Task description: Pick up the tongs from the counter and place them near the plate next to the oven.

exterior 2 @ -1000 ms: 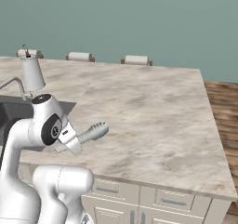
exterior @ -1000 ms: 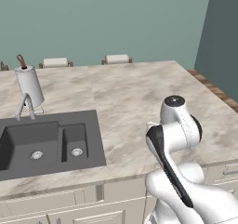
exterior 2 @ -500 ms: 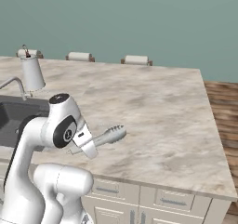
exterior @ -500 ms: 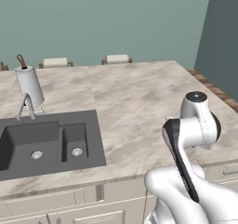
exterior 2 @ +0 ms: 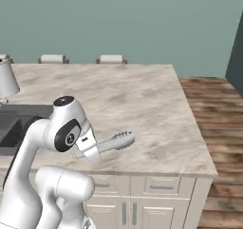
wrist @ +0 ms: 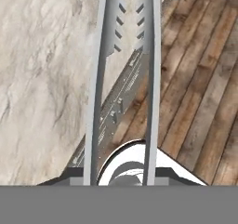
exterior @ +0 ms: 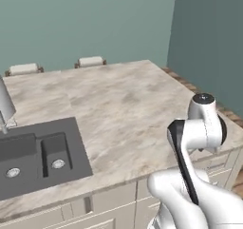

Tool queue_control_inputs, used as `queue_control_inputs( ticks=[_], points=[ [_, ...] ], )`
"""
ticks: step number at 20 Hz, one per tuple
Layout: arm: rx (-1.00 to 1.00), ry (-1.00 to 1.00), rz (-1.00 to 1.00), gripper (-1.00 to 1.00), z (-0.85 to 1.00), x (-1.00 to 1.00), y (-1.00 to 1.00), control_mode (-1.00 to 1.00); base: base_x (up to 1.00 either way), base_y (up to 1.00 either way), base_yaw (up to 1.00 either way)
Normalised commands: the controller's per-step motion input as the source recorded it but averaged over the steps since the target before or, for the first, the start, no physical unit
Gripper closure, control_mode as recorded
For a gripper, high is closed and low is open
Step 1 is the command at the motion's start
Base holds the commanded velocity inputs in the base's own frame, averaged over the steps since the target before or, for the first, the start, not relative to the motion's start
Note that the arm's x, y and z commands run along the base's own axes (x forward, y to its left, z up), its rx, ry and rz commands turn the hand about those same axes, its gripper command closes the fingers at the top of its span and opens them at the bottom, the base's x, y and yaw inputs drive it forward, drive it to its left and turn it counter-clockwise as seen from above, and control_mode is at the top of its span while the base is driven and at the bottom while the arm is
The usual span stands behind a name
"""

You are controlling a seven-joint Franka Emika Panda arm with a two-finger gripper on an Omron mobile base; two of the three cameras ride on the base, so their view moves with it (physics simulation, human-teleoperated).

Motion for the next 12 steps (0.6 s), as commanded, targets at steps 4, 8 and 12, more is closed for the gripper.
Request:
queue_control_inputs(
  ticks=[4, 8, 12],
  points=[
    [0.00, 0.00, 0.00, 1.00, 0.00, 0.00, 0.00, 1.00, -0.14, -0.26, -0.60],
    [0.00, 0.00, 0.00, 1.00, 0.00, 0.00, 0.00, 1.00, -0.02, -0.10, -0.71],
    [0.00, 0.00, 0.00, 1.00, 0.00, 0.00, 0.00, 1.00, 0.00, -0.12, -0.75]
  ],
)
